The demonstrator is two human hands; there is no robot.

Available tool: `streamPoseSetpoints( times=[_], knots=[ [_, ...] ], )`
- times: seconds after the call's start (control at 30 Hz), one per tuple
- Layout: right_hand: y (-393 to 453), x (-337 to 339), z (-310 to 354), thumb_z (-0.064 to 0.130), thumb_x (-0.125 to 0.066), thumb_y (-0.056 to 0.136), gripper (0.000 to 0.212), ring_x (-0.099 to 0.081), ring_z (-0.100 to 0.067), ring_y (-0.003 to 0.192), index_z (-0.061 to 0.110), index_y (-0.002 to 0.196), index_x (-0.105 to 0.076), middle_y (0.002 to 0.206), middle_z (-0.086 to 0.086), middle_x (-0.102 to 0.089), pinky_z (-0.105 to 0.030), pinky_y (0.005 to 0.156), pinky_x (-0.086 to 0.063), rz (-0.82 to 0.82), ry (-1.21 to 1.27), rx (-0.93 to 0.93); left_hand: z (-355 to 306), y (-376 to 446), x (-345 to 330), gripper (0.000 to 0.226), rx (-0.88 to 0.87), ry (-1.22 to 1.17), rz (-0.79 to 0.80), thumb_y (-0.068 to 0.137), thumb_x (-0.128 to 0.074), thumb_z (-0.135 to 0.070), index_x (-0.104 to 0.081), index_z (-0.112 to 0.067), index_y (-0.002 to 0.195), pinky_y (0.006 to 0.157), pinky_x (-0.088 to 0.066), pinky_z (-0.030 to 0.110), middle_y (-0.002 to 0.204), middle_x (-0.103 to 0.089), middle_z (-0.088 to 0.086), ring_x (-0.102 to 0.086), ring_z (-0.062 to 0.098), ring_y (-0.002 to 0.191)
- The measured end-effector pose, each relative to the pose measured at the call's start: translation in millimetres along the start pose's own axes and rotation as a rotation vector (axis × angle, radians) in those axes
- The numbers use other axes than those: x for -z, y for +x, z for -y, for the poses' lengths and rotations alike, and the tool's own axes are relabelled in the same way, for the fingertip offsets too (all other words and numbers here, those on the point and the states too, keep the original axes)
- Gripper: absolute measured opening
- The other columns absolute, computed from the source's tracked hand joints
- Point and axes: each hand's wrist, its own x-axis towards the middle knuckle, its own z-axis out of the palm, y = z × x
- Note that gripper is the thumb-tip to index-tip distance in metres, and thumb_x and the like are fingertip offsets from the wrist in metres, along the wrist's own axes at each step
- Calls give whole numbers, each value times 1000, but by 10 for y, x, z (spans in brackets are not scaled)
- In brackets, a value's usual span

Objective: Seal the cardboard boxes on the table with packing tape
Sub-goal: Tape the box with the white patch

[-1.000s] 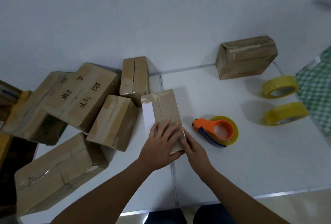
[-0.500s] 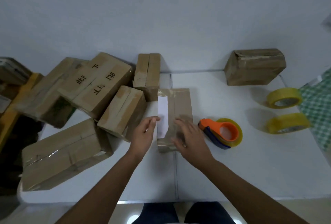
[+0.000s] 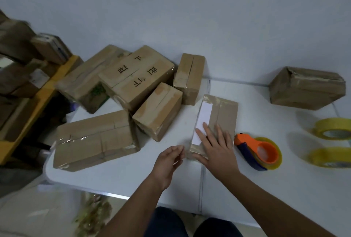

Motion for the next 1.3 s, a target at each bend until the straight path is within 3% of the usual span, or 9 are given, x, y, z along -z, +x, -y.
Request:
streamPoseSetpoints(
  times=[0.23, 0.47, 0.6, 0.73, 0.83, 1.03, 1.1, 1.2, 1.3],
  knots=[
    [-8, -20, 45, 73, -25, 89, 78, -11, -35, 149, 30, 155, -21, 163, 2, -12, -54, 117, -14, -4, -4, -35, 84, 42, -114, 17, -226, 129, -165, 98, -61, -24, -74, -14, 93, 85, -50, 24, 83, -69, -2, -62, 11, 84],
    [-2, -32, 43, 72, -31, 89, 79, -10, -34, 149, 31, 155, -18, 164, 2, -10, -54, 117, -14, 0, -6, -41, 170, 175, -256, 16, -349, 335, -182, 101, -55, -25, -66, -18, 92, 70, -49, 16, 82, -67, -10, -62, 7, 80],
    [9, -26, 38, 72, -27, 89, 78, -7, -35, 149, 31, 155, -15, 164, 1, -8, -56, 118, -14, 23, 0, -50, 169, 221, -315, 12, -328, 406, -149, 102, -52, -28, -61, -22, 96, 74, -52, 25, 90, -64, -9, -62, 13, 88],
    [-1, -19, 51, 71, -26, 89, 78, -9, -36, 149, 30, 155, -18, 164, 0, -11, -56, 117, -13, 23, 3, -53, 118, 339, -225, 5, -267, 549, -106, 101, -53, -35, -55, -31, 103, 68, -45, 20, 108, -54, 2, -59, 15, 92],
    [4, -8, 55, 71, -25, 88, 78, -11, -36, 149, 30, 155, -19, 163, 0, -12, -56, 117, -14, 27, 1, -54, 92, 456, -280, 13, -267, 724, -82, 104, -46, -28, -54, -19, 101, 64, -41, 21, 107, -56, 7, -57, 16, 87],
    [10, -5, 48, 72, -27, 88, 79, -11, -35, 149, 31, 155, -17, 164, 1, -11, -56, 117, -14, 27, 22, -50, -68, 268, -113, 26, -262, 536, -140, 101, -50, -10, -73, -21, 97, 85, -50, 22, 99, -72, -8, -66, 11, 97],
    [5, -16, 49, 72, -27, 88, 79, -12, -36, 149, 30, 155, -19, 163, 0, -12, -56, 117, -14, 31, 18, -45, -65, 113, -89, 32, -304, 577, -65, 101, -51, -11, -76, -29, 106, 85, -46, 11, 105, -72, -19, -64, -2, 98],
    [6, -20, 38, 72, -26, 89, 78, -13, -37, 148, 29, 154, -21, 163, -1, -12, -57, 116, -15, 30, 17, -44, 39, -30, -141, 38, -457, 836, 9, 102, -50, -7, -60, -27, 132, 83, -33, -7, 119, -56, -23, -53, -10, 103],
    [7, -7, 53, 74, -27, 89, 80, -14, -37, 148, 29, 154, -21, 163, -1, -13, -57, 116, -16, 27, 20, -49, -19, 12, -15, 42, -570, 932, 127, 99, -59, -11, -55, -28, 137, 86, -35, -4, 121, -57, -22, -54, -18, 100]
  ],
)
